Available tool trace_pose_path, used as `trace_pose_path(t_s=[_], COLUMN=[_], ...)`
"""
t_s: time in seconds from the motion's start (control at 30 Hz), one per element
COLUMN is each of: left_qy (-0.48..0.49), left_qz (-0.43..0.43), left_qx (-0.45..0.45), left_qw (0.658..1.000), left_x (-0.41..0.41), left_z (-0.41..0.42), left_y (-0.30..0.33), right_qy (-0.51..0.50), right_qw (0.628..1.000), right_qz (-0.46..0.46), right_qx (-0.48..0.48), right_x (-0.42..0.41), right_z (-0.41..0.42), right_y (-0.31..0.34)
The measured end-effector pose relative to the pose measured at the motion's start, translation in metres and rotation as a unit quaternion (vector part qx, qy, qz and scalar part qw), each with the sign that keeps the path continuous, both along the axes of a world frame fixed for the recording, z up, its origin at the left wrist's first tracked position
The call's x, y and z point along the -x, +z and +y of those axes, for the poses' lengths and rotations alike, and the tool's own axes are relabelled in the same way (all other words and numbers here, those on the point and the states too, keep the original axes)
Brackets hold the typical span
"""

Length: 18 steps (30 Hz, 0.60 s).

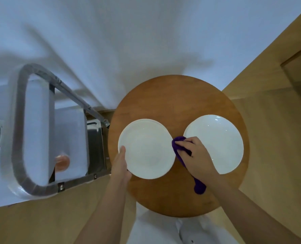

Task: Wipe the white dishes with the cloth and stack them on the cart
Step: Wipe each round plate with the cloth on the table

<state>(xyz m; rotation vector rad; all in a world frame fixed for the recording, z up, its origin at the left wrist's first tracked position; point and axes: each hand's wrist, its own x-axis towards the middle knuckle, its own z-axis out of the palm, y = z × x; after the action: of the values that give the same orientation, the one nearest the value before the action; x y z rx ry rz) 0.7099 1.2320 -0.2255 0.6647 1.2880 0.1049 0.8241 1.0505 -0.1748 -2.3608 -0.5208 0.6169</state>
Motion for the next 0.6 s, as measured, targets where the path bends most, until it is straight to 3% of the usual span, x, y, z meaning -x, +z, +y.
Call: trace_pose_path(t_s=[0.17, 0.33, 0.5, 0.6], left_qy=[-0.039, -0.164, -0.155, -0.233], left_qz=[0.122, 0.229, 0.320, 0.356], left_qx=[-0.065, -0.268, -0.322, -0.329], left_qw=[0.990, 0.921, 0.877, 0.843], left_x=[-0.002, 0.007, 0.003, 0.004], left_z=[0.008, 0.015, 0.024, 0.027], left_y=[-0.020, -0.039, -0.056, -0.067], right_qy=[-0.038, -0.040, -0.023, 0.023], right_qw=[0.999, 0.999, 1.000, 0.999], right_qz=[0.014, 0.014, 0.018, 0.032], right_qx=[0.002, -0.006, -0.011, -0.017], right_x=[-0.006, -0.008, -0.012, -0.014], right_z=[-0.002, -0.001, 0.002, 0.001], right_y=[-0.006, -0.009, -0.009, -0.009])
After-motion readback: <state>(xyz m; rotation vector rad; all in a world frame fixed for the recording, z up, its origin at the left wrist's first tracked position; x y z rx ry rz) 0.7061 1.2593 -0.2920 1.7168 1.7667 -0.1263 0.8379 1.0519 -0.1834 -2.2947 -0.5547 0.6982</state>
